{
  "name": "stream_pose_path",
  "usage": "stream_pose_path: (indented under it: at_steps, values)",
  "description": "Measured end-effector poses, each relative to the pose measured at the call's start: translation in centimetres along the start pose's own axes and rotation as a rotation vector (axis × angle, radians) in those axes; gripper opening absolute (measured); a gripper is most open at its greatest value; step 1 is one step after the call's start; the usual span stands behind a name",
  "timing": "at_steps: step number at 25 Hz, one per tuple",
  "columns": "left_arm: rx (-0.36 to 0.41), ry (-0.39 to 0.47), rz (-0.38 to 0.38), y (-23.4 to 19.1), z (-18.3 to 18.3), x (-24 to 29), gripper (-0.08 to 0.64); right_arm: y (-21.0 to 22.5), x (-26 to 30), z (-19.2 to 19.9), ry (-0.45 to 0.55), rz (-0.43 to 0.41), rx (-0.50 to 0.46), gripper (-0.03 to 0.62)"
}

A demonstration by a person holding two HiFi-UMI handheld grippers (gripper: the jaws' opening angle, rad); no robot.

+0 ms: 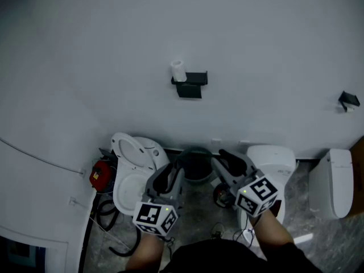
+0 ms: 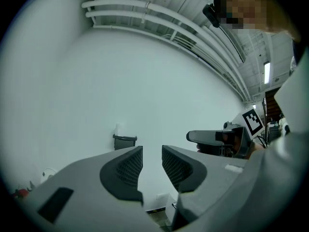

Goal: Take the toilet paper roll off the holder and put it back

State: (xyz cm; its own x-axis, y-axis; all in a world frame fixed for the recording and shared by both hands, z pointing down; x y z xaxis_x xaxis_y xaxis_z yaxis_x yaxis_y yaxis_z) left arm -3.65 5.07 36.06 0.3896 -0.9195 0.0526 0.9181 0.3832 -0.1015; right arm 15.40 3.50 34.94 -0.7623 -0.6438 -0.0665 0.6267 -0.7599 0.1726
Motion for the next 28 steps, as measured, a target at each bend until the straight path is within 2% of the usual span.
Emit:
stream_pose_path:
  at_steps: [7,14,19,28]
  values:
    - [0.014,-0.014,-0.025,0.9,-0.3,4.9,0.109,5.4,0.7,-0.3,0.005,-0.017,0.032,0.117]
    - [0.001,-0.022,0.002,-2.3,-0.2,9.3,0.112,8.2,3.7,0.3,-0.011,0.024,0.036,0.120]
    - [-0.009,-0.021,0.063,-6.2,-1.1,13.2,0.112,9.8,8.1,0.0,-0.015,0.078,0.024,0.126]
    - [-0.043,-0.004,0.160,-16.3,-1.8,19.1,0.117,11.9,19.0,0.1,-0.026,0.166,-0.013,0.137]
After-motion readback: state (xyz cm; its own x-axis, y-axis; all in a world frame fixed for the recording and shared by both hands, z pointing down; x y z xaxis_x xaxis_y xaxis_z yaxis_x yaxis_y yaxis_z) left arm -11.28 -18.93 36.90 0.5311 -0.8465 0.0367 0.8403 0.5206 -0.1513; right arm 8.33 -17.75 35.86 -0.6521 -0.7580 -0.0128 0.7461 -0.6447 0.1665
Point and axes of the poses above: the fingertips, and each gripper's own axes: x forward along the fingers, y to its right, z out of its underside, the point moved 6 cm from there along -x, backward along the fingers, and after that the axes turned 11 degrees about -z, right-handed, at the moved point
